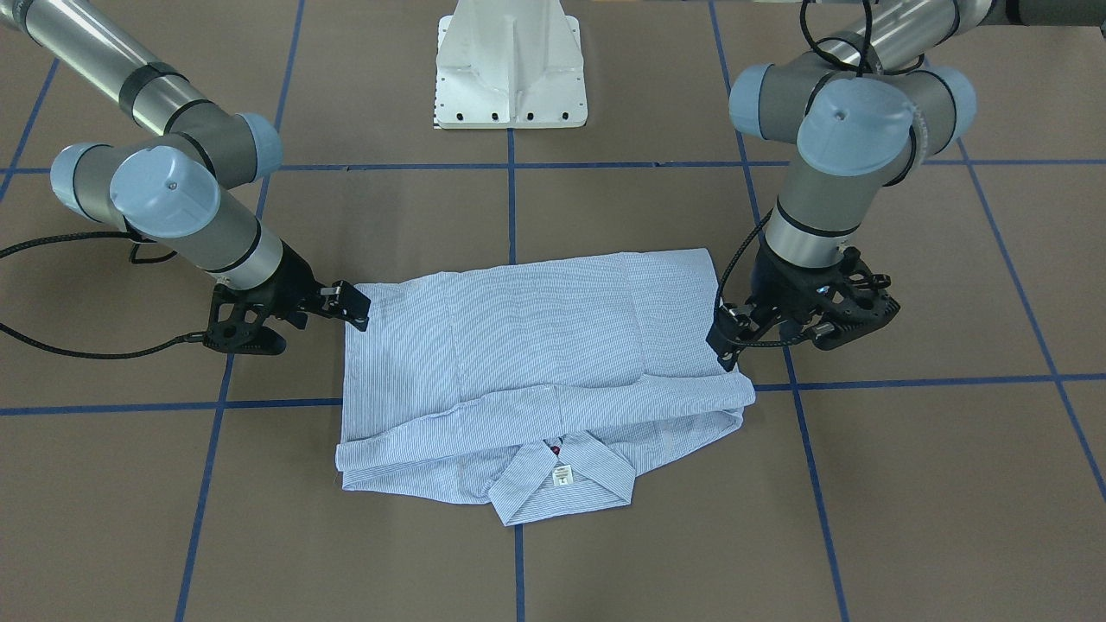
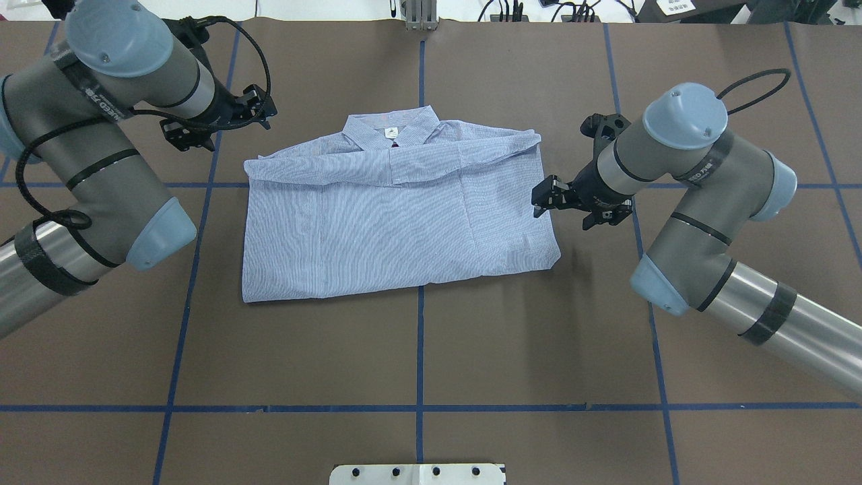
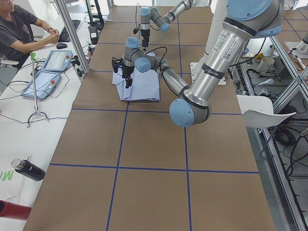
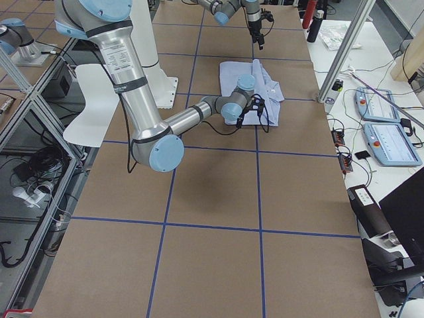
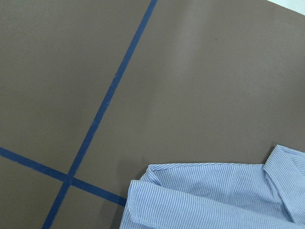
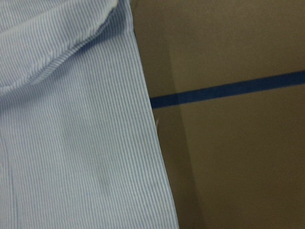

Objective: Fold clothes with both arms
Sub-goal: 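Lower the right gripper to the folded shirt's side edge nearest it and grasp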

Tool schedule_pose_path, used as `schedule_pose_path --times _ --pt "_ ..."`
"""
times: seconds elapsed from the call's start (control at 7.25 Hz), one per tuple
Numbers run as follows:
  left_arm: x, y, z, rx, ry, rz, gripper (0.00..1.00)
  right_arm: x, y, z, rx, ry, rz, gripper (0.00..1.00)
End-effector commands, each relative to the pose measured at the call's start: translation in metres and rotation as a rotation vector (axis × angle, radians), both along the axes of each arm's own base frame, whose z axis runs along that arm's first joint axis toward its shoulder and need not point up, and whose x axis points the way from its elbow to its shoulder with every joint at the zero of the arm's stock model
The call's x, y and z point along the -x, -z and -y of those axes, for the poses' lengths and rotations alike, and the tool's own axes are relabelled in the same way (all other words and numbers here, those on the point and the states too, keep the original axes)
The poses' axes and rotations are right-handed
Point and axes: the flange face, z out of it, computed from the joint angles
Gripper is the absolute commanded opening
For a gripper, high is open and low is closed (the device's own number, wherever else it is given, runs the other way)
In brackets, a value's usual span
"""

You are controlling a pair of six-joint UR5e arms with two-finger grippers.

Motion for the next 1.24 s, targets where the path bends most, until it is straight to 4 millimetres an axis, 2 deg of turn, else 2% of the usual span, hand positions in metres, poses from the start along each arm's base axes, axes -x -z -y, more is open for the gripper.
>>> schedule_pose_path --times 0.0,0.28,0.41,0.55,0.69,1.1 --pt "-0.001 0.0 0.0 0.006 0.006 -0.002 1.0 0.015 0.002 -0.018 -0.005 0.032 0.003 0.98" --pt "-0.001 0.0 0.0 0.006 0.008 -0.001 1.0 0.029 0.008 -0.036 -0.012 0.045 0.006 0.98" --pt "0.0 0.0 0.0 0.006 0.008 -0.001 1.0 0.032 0.008 -0.037 -0.022 0.035 -0.003 0.85" --pt "0.0 0.0 0.0 0.006 0.008 -0.001 1.0 0.031 0.007 -0.038 -0.022 0.035 -0.003 0.58" --pt "0.0 0.0 0.0 0.006 0.008 -0.001 1.0 0.03 0.005 -0.038 -0.02 0.033 -0.006 0.42" --pt "0.0 0.001 0.0 0.005 0.008 -0.002 1.0 0.02 -0.012 -0.046 -0.007 0.035 -0.022 0.24"
